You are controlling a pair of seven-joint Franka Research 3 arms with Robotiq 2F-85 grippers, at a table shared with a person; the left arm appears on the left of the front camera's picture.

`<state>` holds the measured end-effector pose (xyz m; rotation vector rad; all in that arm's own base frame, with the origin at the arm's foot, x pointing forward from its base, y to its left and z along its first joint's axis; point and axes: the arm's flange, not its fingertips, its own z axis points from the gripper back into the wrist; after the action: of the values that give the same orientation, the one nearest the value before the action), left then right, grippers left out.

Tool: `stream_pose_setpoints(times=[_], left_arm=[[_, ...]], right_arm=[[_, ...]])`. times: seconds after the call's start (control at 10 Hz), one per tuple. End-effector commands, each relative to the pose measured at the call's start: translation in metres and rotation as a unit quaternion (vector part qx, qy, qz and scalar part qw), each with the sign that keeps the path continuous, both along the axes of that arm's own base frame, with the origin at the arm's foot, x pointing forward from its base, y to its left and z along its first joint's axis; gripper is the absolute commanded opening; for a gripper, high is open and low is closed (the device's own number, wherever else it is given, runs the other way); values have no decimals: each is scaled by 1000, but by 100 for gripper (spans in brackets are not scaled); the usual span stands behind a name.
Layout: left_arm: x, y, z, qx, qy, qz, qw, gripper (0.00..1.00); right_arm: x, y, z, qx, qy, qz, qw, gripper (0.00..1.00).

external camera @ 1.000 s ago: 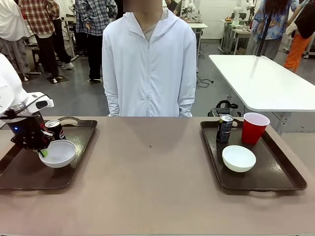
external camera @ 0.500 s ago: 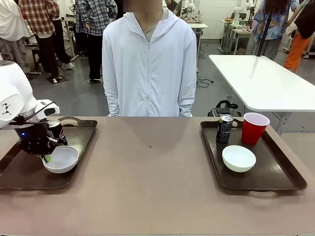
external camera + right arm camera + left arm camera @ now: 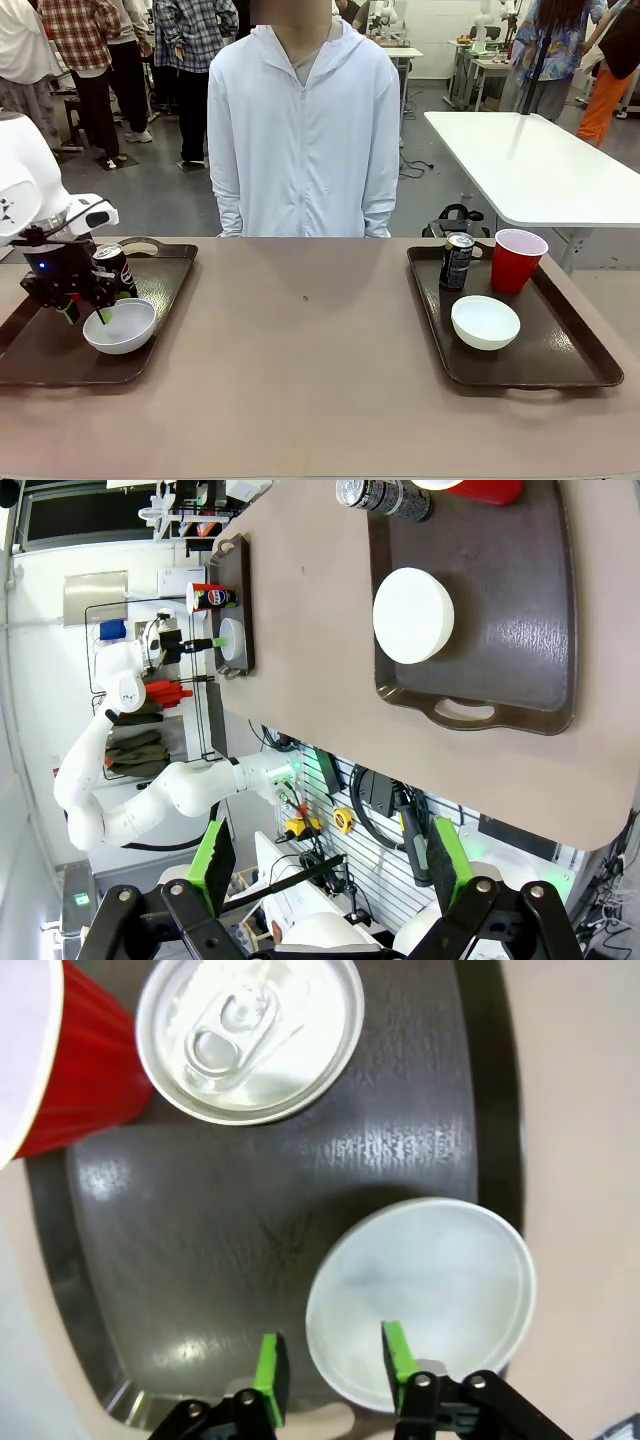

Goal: Prepare tableware on both trays.
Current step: Pick up a Picnic Bowl from the table and place it on a Handle tray.

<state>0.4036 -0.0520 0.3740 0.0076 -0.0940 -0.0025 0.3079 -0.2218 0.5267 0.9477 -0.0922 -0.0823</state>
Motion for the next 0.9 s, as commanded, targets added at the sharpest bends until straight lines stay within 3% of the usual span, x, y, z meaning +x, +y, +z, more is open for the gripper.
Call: stream_pose_setpoints(times=[0.0, 0.1, 0.2, 0.5, 0.7, 0.8], left_arm=[[-29, -8, 23, -9, -9, -5, 1000, 100], [-34, -13, 35, -10, -11, -11, 1000, 100], [-35, -15, 45, -10, -13, -16, 1000, 74], [-40, -16, 67, -21, -16, -30, 999, 100], [-48, -9, 76, -35, -20, -35, 999, 100], [-38, -17, 69, -11, -19, -24, 999, 100]], right_arm=[[-1, 1, -2, 6, -7, 5, 1000, 100], [-1, 1, -2, 6, -7, 5, 1000, 100], [-1, 1, -2, 6, -7, 5, 1000, 100], [-1, 1, -2, 6, -7, 5, 1000, 100], [-1, 1, -2, 6, -7, 5, 1000, 100], [-1, 1, -2, 6, -7, 5, 1000, 100]])
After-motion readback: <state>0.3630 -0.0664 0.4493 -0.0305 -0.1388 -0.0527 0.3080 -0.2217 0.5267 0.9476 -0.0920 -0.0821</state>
